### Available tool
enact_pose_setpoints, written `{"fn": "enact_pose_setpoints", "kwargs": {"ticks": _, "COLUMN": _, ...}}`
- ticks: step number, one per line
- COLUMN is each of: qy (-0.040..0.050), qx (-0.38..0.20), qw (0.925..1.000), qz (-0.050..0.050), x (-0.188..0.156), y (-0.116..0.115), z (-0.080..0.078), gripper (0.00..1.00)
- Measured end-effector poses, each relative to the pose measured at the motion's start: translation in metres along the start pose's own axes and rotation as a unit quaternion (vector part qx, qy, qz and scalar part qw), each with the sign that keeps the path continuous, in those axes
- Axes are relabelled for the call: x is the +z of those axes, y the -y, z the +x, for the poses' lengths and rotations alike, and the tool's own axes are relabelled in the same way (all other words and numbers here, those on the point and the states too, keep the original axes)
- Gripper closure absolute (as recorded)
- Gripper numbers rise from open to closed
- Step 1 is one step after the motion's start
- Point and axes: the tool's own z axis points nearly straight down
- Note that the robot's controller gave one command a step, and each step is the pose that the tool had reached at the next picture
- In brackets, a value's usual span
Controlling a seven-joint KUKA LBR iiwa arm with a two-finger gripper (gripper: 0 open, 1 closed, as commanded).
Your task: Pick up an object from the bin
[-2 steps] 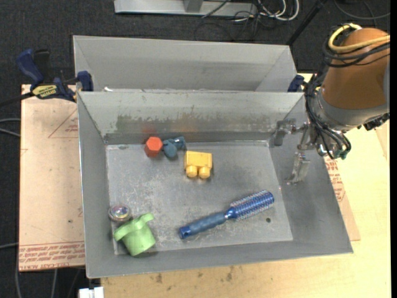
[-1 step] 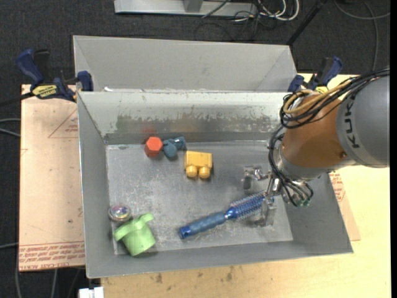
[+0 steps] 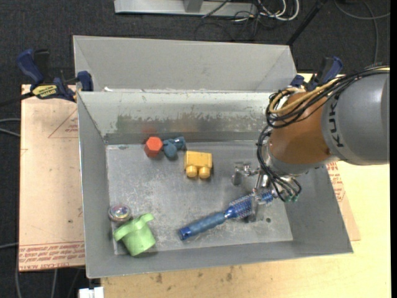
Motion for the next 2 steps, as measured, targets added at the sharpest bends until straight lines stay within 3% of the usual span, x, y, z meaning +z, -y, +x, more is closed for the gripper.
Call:
{"fn": "enact_pose_setpoints", "kwargs": {"ticks": 1, "qy": -0.0003, "qx": 0.020, "qw": 0.9998, "qz": 0.000, "x": -0.0012, "y": 0.0056, "z": 0.0611, "gripper": 0.00}}
{"fn": "enact_pose_setpoints", "kwargs": {"ticks": 2, "qy": -0.0009, "qx": 0.018, "qw": 0.9998, "qz": 0.000, "x": -0.0007, "y": 0.0052, "z": 0.0597, "gripper": 1.00}}
